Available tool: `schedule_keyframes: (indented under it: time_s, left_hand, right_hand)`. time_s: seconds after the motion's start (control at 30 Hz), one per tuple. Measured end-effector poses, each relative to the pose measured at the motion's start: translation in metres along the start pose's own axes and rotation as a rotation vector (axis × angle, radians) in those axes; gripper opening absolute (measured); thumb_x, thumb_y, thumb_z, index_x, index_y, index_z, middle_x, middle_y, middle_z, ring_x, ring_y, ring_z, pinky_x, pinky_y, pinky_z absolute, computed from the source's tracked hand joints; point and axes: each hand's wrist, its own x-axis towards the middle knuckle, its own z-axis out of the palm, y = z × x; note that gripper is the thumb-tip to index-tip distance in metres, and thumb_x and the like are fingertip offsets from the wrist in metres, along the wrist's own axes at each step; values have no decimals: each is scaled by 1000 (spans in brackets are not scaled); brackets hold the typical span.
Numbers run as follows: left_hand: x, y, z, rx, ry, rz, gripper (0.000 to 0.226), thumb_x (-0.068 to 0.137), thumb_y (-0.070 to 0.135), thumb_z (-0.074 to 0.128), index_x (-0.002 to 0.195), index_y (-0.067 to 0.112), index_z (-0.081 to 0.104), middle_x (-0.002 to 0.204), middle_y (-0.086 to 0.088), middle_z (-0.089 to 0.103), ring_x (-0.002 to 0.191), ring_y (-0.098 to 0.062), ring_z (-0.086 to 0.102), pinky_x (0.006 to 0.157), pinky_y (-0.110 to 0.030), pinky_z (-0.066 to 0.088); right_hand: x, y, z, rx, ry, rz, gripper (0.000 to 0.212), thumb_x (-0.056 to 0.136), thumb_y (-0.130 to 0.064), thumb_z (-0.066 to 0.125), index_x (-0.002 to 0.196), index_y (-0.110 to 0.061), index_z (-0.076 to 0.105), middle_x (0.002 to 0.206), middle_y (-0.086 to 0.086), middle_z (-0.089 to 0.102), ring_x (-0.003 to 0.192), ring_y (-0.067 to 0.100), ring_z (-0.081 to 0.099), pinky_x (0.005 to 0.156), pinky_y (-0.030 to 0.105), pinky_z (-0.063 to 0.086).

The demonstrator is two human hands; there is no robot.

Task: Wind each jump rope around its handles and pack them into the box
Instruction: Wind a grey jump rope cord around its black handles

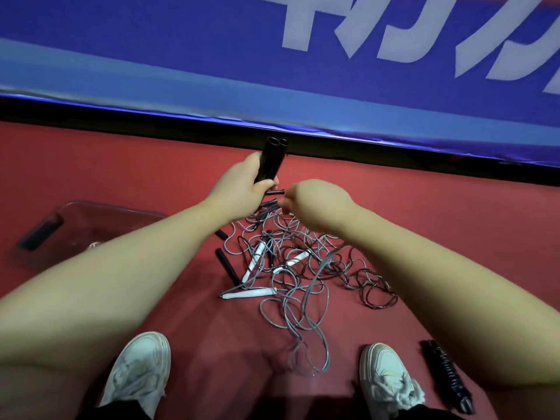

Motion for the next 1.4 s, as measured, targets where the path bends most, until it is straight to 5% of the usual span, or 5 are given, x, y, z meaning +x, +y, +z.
schedule_keyframes:
  time_s: [0.2,0.47,0.87,1.07,1.4]
  left_hand:
    - [-7,9,8,268,-126,169,33,91,8,51,124,12,48,115,-10,62,103,-35,57,80,-42,45]
    - [-11,10,23,527,-256,99,33,94,13,46,127,11,42,115,-13,57,98,-37,57,73,-44,46]
    - [-18,10,35,532,-270,76,42,93,10,45,134,13,38,126,-11,52,102,-35,56,76,-44,47]
    - [-17,12,34,535,-290,75,35,96,13,44,130,11,39,120,-13,54,97,-34,56,72,-43,45]
    - [-20,14,34,206,-597,-64,16,100,27,40,107,12,41,89,-3,46,73,-19,49,68,-37,43]
  right_hand:
    - [-3,29,-9,1218,-477,391,32,102,-17,32,81,-11,56,48,-9,38,35,1,24,36,13,17]
    - [-15,43,-15,1219,-425,277,10,96,-19,50,93,-10,53,63,1,46,41,2,24,39,15,16]
    - [-12,37,-1,689,-193,225,66,96,-52,36,99,8,62,76,15,52,60,24,40,55,33,33]
    - [-16,32,-5,651,-152,176,40,102,-27,35,65,-13,45,58,9,43,52,22,40,46,26,32]
    - [-12,39,9,881,-265,288,32,100,-32,41,89,-5,52,62,3,39,47,12,29,44,22,25]
